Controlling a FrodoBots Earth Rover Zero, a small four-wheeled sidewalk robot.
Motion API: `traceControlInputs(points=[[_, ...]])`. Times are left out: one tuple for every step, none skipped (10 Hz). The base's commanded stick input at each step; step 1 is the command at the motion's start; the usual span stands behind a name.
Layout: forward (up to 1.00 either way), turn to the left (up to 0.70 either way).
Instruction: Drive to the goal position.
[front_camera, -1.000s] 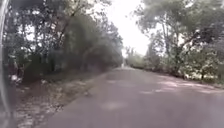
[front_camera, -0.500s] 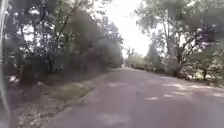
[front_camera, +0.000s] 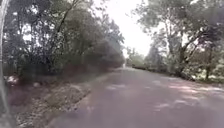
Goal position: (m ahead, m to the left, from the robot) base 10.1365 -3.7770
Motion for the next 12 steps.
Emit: traceControlInputs(points=[[0.7,0.0],[0.7,-0.1],[0.7,-0.31],[0.7,-0.34],[0.7,-0.34],[0.7,-0.34],[0.7,-0.21],[0.7,0.0],[0.7,0.0],[0.7,0.0],[0.7,0.0],[0.7,0.0]])
